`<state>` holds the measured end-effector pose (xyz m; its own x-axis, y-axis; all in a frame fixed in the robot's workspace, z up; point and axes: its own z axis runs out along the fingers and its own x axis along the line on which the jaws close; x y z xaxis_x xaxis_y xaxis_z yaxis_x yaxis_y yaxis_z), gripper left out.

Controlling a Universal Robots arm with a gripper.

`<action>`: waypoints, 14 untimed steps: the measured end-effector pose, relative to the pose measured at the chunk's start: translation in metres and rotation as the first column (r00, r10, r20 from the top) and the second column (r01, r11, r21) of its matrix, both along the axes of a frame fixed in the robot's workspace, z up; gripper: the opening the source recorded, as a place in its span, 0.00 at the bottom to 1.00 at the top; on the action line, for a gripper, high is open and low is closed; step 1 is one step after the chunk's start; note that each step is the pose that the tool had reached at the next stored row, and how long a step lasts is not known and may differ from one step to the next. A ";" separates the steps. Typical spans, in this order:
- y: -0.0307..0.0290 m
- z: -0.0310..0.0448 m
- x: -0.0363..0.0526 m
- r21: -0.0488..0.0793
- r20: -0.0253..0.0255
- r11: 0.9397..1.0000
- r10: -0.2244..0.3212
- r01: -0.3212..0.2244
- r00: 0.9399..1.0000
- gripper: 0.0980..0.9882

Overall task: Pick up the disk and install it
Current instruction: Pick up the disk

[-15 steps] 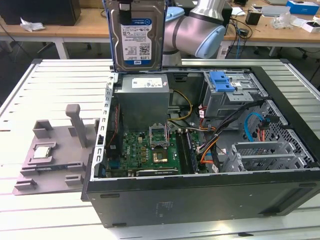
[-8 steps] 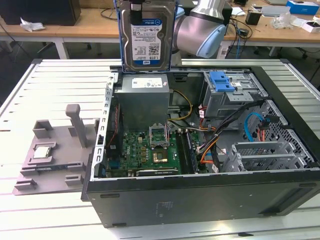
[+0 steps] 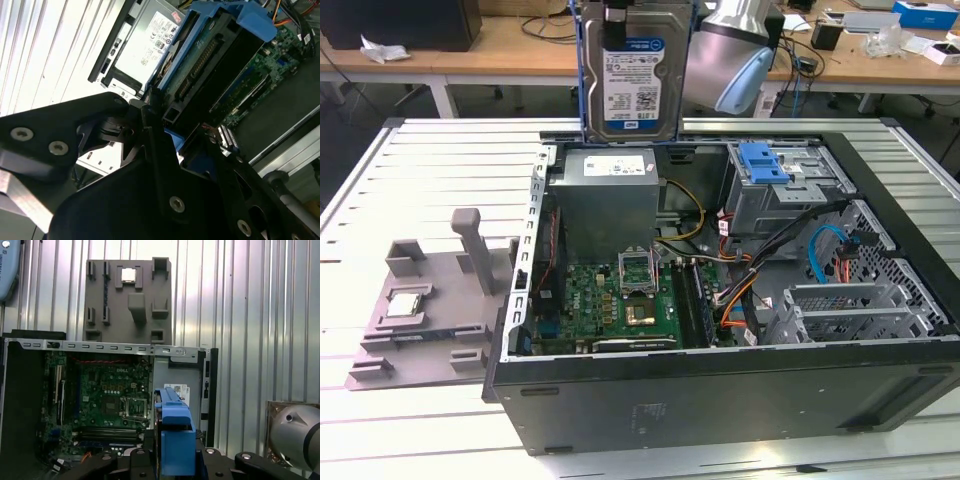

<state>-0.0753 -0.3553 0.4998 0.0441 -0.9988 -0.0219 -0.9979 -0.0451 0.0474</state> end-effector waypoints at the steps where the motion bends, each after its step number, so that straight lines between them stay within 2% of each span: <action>1: 0.0000 0.0000 0.0019 0.000 0.000 1.000 0.000 0.000 1.000 0.30; 5: 0.0000 -0.0001 0.0114 0.000 0.000 1.000 0.000 0.000 1.000 0.30; 8: 0.0000 -0.0001 0.0228 0.000 0.000 1.000 0.000 0.000 1.000 0.30; 14: 0.0000 -0.0002 0.0366 0.000 0.000 1.000 0.000 0.000 1.000 0.30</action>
